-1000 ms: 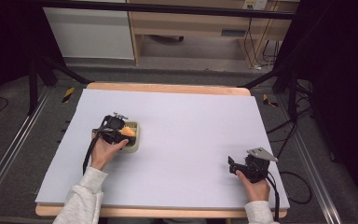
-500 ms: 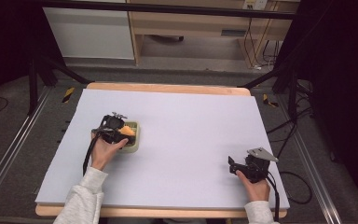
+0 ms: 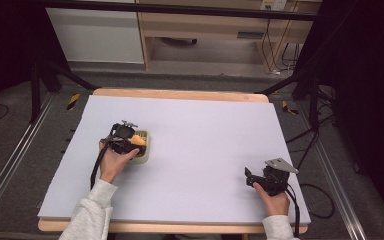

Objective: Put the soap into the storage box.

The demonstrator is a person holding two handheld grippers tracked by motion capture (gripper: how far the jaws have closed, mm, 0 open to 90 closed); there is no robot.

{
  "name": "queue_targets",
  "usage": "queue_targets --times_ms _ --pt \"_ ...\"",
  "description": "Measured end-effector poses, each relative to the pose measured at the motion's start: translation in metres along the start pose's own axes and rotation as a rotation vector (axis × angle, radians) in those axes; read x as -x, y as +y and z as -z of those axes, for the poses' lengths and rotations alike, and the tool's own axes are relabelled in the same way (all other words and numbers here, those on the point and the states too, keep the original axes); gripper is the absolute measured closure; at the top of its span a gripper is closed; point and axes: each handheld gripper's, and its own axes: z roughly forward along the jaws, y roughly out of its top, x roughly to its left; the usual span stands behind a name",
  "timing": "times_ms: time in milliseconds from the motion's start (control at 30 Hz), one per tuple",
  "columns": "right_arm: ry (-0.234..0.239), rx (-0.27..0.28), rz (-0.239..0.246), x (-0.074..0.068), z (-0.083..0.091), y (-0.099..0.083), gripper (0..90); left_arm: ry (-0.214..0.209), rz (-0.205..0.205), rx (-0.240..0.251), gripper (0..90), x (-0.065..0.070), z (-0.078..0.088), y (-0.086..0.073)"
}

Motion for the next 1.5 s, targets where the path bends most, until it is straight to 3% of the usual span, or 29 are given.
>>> queue_targets --times_ms 167,333,867,1100,1500 --pt "0.0 0.001 -0.001 0.0 0.0 0.0 5.8 0.015 0.007 0.019 24.1 -0.001 0.004 0.0" --pt "-0.001 0.002 -0.002 0.0 0.0 0.0 5.9 0.004 0.011 0.046 24.1 -0.001 0.009 0.0" --pt "-0.012 0.008 -0.003 0.0 0.001 0.0 5.9 -0.024 -0.01 0.214 23.4 0.014 0.039 -0.006" --pt "-0.014 0.015 -0.007 0.001 0.002 0.001 5.9 -0.018 -0.018 0.263 23.8 0.017 0.052 -0.022" --pt "-0.019 0.015 -0.018 0.004 0.002 0.0 6.3 0.0 -0.002 0.351 26.1 0.003 0.06 -0.065"
